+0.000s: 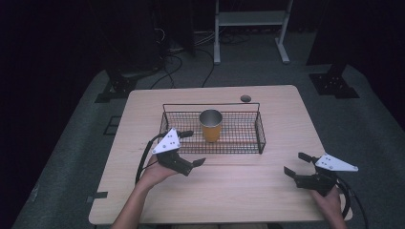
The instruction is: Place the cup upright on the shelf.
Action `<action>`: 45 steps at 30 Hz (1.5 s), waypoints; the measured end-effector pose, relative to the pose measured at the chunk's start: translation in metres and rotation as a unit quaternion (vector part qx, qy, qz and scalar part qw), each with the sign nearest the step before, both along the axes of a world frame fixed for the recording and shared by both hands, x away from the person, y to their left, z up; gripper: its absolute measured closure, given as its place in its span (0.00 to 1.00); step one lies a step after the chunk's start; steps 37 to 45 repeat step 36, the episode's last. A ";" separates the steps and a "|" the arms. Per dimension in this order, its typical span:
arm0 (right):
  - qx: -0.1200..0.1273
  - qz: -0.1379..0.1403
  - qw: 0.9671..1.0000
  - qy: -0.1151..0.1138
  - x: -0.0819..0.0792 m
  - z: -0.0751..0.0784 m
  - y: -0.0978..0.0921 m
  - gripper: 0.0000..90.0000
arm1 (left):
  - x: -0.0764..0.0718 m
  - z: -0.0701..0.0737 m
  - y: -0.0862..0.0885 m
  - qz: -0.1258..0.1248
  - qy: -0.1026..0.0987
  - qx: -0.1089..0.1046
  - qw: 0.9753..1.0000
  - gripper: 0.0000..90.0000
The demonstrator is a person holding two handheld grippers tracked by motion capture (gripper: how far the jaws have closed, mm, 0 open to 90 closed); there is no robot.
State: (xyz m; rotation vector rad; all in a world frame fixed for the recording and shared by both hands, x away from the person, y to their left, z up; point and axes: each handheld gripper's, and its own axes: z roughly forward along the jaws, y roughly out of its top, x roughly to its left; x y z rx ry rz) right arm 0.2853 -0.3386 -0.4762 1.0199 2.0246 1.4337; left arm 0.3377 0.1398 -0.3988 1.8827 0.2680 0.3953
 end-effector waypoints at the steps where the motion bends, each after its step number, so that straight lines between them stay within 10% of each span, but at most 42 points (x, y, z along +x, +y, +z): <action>1: 0.000 0.000 1.000 0.000 0.000 0.000 0.000 0.15 | -0.001 0.000 -0.001 0.000 -0.002 0.003 1.000 0.00; 30: -0.004 0.005 1.000 -0.001 0.000 0.000 0.000 0.15 | -0.044 -0.036 0.017 0.047 -0.005 -0.041 0.998 0.00; 45: 0.000 0.006 1.000 -0.003 0.000 0.000 -0.001 0.15 | -0.046 -0.037 0.012 0.040 -0.014 -0.030 0.999 0.00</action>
